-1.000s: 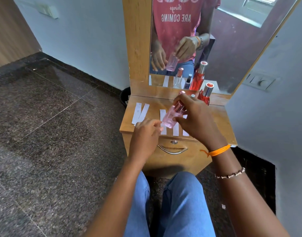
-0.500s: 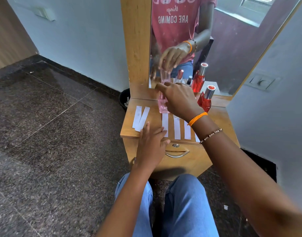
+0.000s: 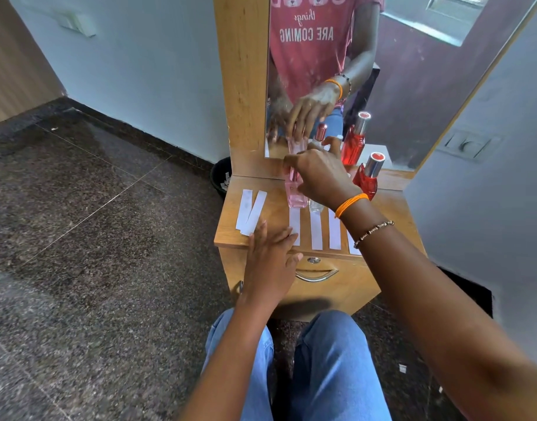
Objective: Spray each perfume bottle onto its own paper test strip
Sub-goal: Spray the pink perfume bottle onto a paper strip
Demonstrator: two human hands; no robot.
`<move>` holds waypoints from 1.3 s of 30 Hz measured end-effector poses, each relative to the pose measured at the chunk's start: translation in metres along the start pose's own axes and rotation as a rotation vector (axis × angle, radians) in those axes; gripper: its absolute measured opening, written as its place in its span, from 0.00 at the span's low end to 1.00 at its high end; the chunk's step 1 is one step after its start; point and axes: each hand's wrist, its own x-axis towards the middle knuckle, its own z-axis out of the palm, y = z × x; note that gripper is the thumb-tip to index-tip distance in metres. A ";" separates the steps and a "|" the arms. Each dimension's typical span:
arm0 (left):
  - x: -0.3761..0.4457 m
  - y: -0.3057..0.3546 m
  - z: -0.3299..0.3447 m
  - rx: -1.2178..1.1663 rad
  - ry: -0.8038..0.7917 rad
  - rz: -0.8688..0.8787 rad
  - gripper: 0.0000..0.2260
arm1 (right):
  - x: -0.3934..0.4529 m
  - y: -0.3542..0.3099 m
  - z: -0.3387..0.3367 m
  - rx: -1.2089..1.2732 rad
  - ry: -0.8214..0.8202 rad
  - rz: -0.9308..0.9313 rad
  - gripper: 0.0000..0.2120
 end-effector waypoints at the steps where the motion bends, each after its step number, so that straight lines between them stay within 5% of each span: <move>1: 0.000 0.000 0.000 0.000 0.001 0.000 0.21 | 0.000 0.001 -0.001 0.009 -0.001 0.007 0.17; 19: 0.007 0.000 -0.004 -0.104 0.101 0.025 0.18 | -0.003 0.012 -0.013 0.079 -0.120 -0.035 0.29; 24: 0.039 0.010 -0.020 -0.301 0.291 0.005 0.20 | -0.005 0.019 -0.023 0.101 -0.043 -0.023 0.17; 29: 0.080 0.008 -0.022 -0.445 0.276 -0.043 0.26 | -0.005 0.017 -0.018 0.088 -0.012 -0.034 0.13; 39: 0.097 0.004 -0.015 -0.555 0.293 -0.061 0.12 | -0.002 0.020 -0.026 0.134 0.011 -0.025 0.11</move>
